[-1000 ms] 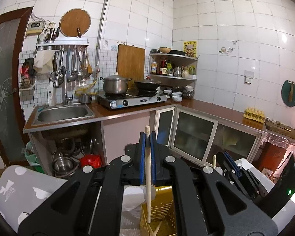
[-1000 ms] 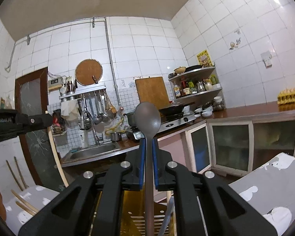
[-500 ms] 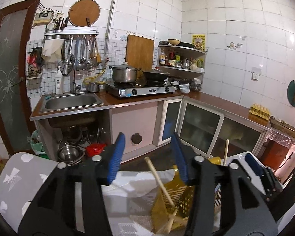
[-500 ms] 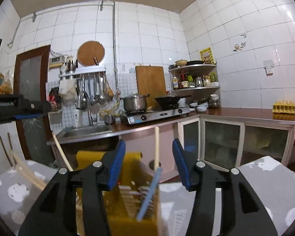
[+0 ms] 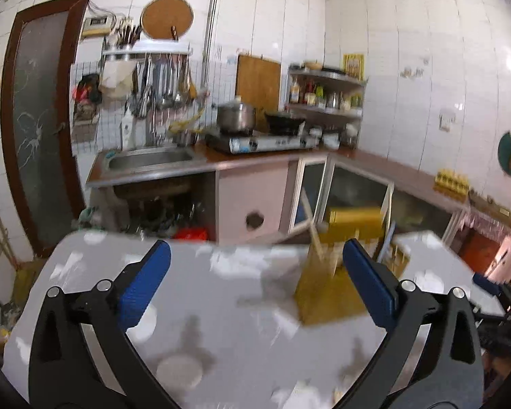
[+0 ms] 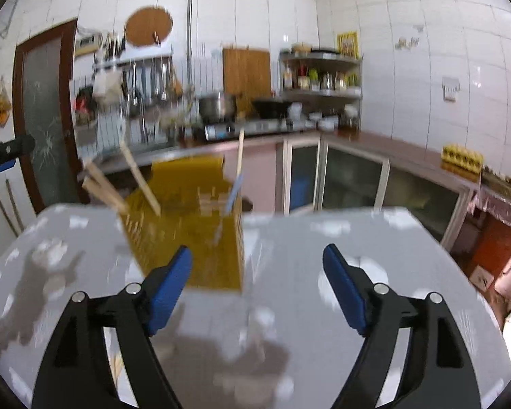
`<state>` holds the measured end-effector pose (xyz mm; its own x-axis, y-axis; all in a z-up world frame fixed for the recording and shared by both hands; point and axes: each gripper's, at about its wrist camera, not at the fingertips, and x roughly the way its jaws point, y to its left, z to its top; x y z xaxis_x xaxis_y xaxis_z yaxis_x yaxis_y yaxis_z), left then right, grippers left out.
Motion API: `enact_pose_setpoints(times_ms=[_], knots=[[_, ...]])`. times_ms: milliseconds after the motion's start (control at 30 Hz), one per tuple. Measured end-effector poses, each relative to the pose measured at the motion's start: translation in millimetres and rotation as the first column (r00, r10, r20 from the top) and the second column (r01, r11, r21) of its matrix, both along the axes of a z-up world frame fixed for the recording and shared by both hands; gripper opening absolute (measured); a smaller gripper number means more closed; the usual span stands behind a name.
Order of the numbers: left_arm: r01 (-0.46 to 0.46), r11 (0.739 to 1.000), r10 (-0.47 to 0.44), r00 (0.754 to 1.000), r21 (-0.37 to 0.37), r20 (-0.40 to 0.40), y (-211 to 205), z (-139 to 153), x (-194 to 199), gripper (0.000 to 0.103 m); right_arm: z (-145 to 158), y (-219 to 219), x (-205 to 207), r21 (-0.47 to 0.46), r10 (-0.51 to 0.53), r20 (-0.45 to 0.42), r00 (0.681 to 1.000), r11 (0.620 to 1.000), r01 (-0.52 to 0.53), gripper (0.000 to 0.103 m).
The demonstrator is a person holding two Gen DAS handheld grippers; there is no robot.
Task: Organize utensils
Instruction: 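Grasp the green frog-handled utensil with the right tool while the left tool approaches the chopsticks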
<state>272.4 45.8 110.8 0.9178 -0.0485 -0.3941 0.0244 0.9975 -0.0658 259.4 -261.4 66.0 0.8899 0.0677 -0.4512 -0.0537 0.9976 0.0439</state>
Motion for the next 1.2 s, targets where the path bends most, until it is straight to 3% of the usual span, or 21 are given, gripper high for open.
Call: enact_pose_setpoints(times_ms=[200,500,867,1000,1200], knots=[[-0.01,1.0,0.006,0.991,-0.029,-0.134,15.4,-48.6,-26.6,0.098,-34.1,10.1,-30.7,0.009,-0.008,-0.117,0.993,1.0,0.009,0.078],[-0.022,0.999,0.028,0.961,0.026,-0.277,15.3,-106.0,-46.4,0.098,-77.3,35.8,-50.5,0.006,-0.015,-0.245,0.969,1.0,0.017,0.079],[0.003,0.997,0.023,0.937,0.073,-0.35,-2.6,-139.5,-61.4,0.098,-93.4,81.1,-50.4,-0.055,-0.007,-0.36,0.933,0.998,-0.014,0.077],[-0.001,0.997,0.027,0.935,0.073,-0.352,-2.0,-139.5,-62.1,0.098,-99.9,86.8,-44.8,-0.048,0.002,-0.402,0.916,0.999,-0.023,0.057],[-0.004,0.998,0.025,0.924,0.056,-0.381,-2.9,-144.4,-58.0,0.098,-107.0,88.8,-37.1,-0.02,0.019,-0.43,0.902,0.999,-0.03,0.043]])
